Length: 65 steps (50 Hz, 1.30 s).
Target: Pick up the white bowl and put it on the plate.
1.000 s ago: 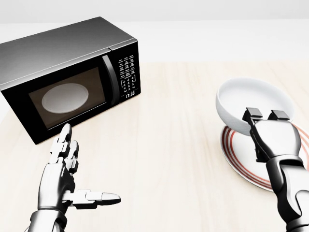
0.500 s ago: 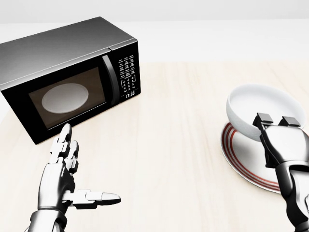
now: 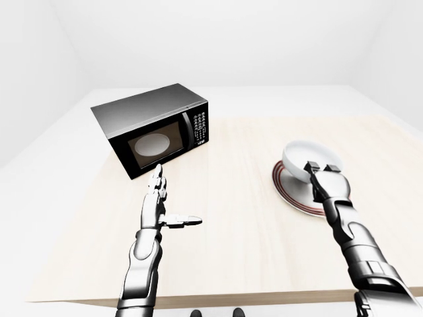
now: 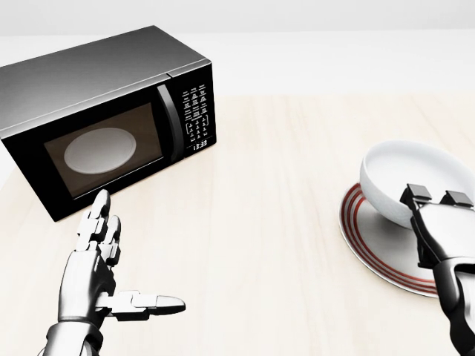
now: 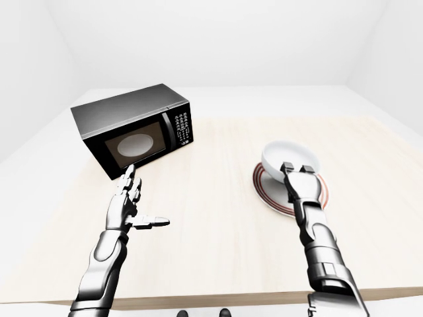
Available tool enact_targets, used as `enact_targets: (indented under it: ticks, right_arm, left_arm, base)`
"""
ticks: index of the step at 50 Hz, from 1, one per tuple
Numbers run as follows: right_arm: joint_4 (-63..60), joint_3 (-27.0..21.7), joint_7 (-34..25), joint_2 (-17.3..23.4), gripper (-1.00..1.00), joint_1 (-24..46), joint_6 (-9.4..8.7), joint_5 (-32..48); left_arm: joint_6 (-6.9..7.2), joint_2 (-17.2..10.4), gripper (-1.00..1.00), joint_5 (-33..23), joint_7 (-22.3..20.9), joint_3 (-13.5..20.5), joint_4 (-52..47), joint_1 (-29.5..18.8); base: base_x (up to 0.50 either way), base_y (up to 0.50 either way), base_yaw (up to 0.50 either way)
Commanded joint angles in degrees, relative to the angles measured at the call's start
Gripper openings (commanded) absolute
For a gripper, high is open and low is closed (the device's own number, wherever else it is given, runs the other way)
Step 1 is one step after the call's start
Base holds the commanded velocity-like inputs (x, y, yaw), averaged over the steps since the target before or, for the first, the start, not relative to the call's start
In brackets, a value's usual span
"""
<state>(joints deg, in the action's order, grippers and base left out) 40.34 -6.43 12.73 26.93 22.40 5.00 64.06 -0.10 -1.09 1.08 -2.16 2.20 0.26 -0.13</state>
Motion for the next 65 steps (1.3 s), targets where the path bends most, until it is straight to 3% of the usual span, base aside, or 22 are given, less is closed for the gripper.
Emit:
enact_targets:
  ticks: [1, 58, 60, 62, 65]
  right_arm:
    - [1.38, -0.69, 2.46, 0.76, -1.00, 0.22, 0.00, -2.14]
    - [7.65, 0.57, 6.60, 1.18, -1.00, -0.47, 0.00, -3.50]
    - [7.85, 0.62, 6.72, 1.23, -0.57, -0.39, 0.00, -3.52]
    - [8.10, 0.66, 6.85, 1.27, 1.00, -0.40, 0.00, -3.59]
    - [8.17, 0.63, 6.82, 1.31, 1.00, -0.40, 0.00, -3.78]
  left_arm:
    - [0.00, 0.00, 1.00, 0.00, 0.00, 0.00, 0.00, 0.00]
    - [0.00, 0.00, 1.00, 0.00, 0.00, 0.00, 0.00, 0.00]
    - [0.00, 0.00, 1.00, 0.00, 0.00, 0.00, 0.00, 0.00]
    - [0.00, 0.00, 1.00, 0.00, 0.00, 0.00, 0.00, 0.00]
    - [0.00, 0.00, 1.00, 0.00, 0.00, 0.00, 0.00, 0.00]
  base:
    - [0.00, 0.00, 0.00]
    - [0.00, 0.00, 0.00]
    - [0.00, 0.00, 0.00]
    - [0.00, 0.00, 0.00]
    - [0.00, 0.00, 0.00]
